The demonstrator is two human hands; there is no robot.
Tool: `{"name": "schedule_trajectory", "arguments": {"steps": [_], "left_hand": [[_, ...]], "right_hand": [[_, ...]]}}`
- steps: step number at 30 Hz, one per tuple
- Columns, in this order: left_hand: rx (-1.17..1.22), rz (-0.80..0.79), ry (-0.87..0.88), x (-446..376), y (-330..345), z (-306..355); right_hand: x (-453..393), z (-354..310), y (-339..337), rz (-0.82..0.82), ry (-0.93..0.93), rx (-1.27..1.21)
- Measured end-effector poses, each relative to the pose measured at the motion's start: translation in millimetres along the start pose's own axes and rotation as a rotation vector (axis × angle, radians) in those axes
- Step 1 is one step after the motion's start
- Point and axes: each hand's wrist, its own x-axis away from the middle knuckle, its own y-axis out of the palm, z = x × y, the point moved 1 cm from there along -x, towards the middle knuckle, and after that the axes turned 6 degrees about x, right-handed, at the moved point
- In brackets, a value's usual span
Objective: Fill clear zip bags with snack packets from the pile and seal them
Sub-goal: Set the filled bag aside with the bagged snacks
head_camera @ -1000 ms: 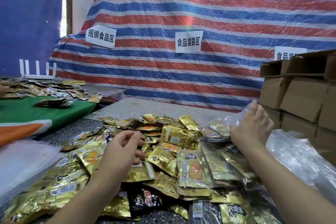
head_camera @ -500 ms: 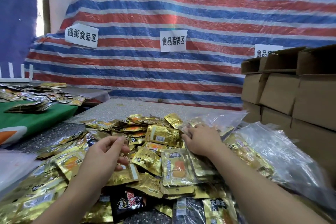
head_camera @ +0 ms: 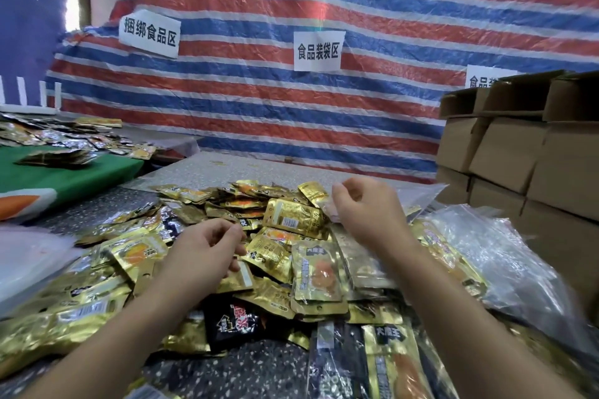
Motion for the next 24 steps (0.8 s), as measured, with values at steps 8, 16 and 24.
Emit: {"name": "schedule_trajectory", "arguments": {"steps": [8,16,24], "left_hand": [[-0.263,-0.026,0.154,10,-1,-6],[-0.432,0.042,0.201,2,-6,-8],[-0.900,0.230,0.182,-65,-82,-15]], "right_hand": [[26,-21,-5,-0.005,-0.093,-0.066],[34,-12,21,-0.123,-0.076,-0.083],[29,-9,17,-0.135,-0.085,-0.082]]}}
